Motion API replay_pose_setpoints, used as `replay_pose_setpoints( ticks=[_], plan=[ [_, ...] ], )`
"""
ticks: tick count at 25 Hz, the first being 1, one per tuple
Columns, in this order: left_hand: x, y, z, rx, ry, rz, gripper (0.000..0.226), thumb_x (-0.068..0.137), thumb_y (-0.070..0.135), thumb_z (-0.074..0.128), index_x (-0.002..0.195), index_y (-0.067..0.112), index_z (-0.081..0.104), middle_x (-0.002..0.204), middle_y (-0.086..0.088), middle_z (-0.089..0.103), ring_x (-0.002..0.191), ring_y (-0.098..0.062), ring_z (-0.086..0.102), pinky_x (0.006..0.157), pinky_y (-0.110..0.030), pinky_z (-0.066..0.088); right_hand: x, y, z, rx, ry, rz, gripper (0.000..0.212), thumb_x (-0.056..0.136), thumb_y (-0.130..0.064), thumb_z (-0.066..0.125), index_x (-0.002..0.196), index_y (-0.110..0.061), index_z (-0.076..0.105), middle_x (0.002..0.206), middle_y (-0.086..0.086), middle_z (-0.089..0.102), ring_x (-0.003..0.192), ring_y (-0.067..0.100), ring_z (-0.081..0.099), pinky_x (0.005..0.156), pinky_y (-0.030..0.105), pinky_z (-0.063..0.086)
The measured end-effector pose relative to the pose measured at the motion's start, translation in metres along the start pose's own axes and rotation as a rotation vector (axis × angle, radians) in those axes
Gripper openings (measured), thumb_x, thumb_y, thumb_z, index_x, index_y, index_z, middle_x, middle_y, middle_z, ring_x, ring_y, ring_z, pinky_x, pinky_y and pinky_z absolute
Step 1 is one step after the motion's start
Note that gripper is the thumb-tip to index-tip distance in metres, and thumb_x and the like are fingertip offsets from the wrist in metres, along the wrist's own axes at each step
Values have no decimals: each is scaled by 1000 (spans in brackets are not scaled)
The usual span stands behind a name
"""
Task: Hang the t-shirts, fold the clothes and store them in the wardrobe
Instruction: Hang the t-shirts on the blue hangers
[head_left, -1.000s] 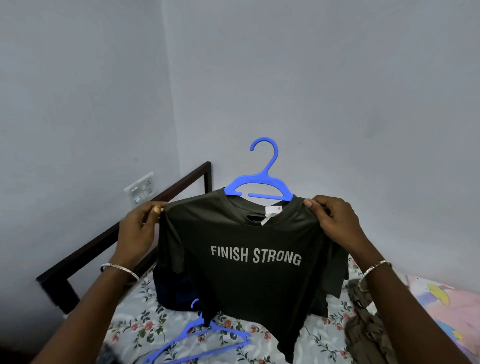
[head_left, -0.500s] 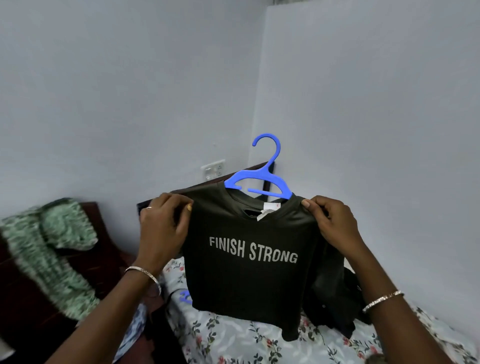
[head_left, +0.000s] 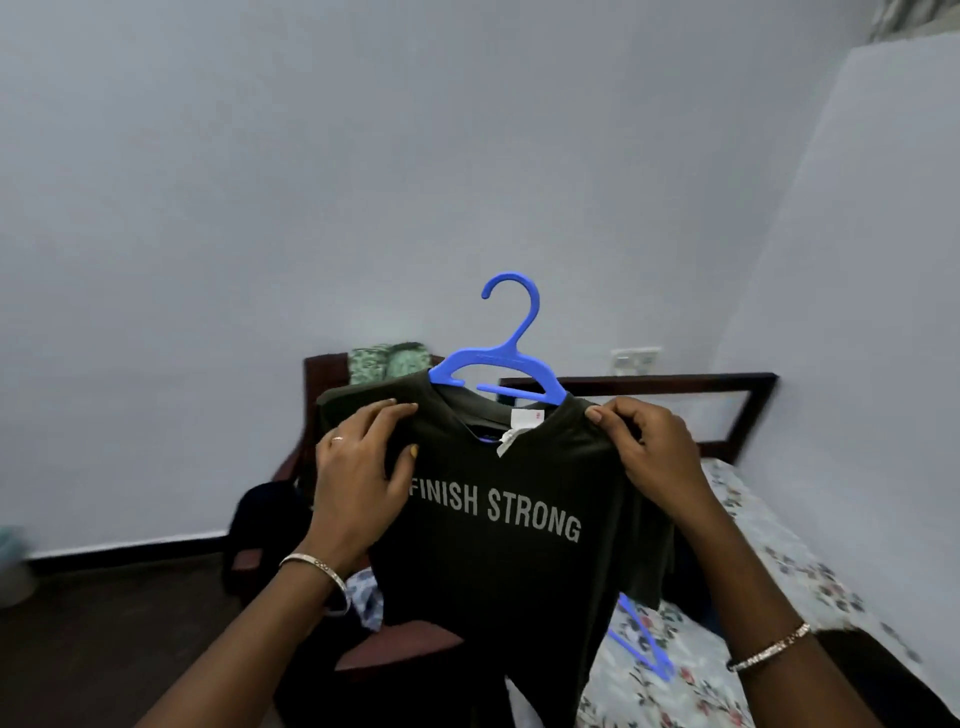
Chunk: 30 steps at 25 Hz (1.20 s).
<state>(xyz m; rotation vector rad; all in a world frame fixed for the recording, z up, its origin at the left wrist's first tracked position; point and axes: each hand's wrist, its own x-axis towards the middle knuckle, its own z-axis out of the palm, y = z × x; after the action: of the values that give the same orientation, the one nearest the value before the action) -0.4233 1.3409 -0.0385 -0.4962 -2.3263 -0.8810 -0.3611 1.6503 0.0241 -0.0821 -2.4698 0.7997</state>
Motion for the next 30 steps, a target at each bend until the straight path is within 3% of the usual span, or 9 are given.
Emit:
replay_pose_setpoints(
  ticks=[6, 10, 19, 25, 30],
  plan=[
    [-54, -61, -96, 162, 85, -156, 54, 83, 36, 58, 137, 32, 54, 147, 1, 49, 135, -18, 46, 110, -49, 32, -1, -104, 68, 166, -135, -173, 33, 95, -55, 54, 81, -28, 69, 70, -10, 68, 70, 9, 64, 62, 38, 49],
    [-101, -101, -177, 257, 97, -233, 48, 83, 35, 59, 130, 32, 60, 149, -1, 47, 139, -21, 42, 112, -52, 31, -23, -183, 116, 240, -184, -280, 35, 96, -56, 54, 81, -27, 69, 69, -5, 68, 68, 13, 65, 62, 42, 52],
    [-222, -194, -395, 435, 208, -440, 48, 84, 37, 55, 132, 32, 58, 136, 5, 58, 132, -18, 49, 110, -51, 37, -119, -391, 227, 364, -266, -424, 39, 92, -62, 52, 78, -28, 66, 61, -6, 63, 60, 10, 61, 55, 36, 44],
    [-296, -240, -520, 549, 288, -557, 48, 87, 29, 63, 134, 32, 55, 133, 7, 60, 128, -17, 52, 107, -47, 39, -186, -524, 302, 459, -403, -453, 32, 95, -53, 57, 86, -25, 71, 70, -8, 68, 71, 12, 63, 59, 31, 45],
    [-337, -276, -599, 631, 353, -685, 45, 91, 27, 65, 135, 30, 54, 136, 5, 57, 127, -18, 51, 109, -47, 34, -228, -628, 365, 544, -600, -486, 35, 95, -52, 58, 81, -23, 71, 60, -9, 61, 66, 14, 59, 57, 30, 40]
  ],
)
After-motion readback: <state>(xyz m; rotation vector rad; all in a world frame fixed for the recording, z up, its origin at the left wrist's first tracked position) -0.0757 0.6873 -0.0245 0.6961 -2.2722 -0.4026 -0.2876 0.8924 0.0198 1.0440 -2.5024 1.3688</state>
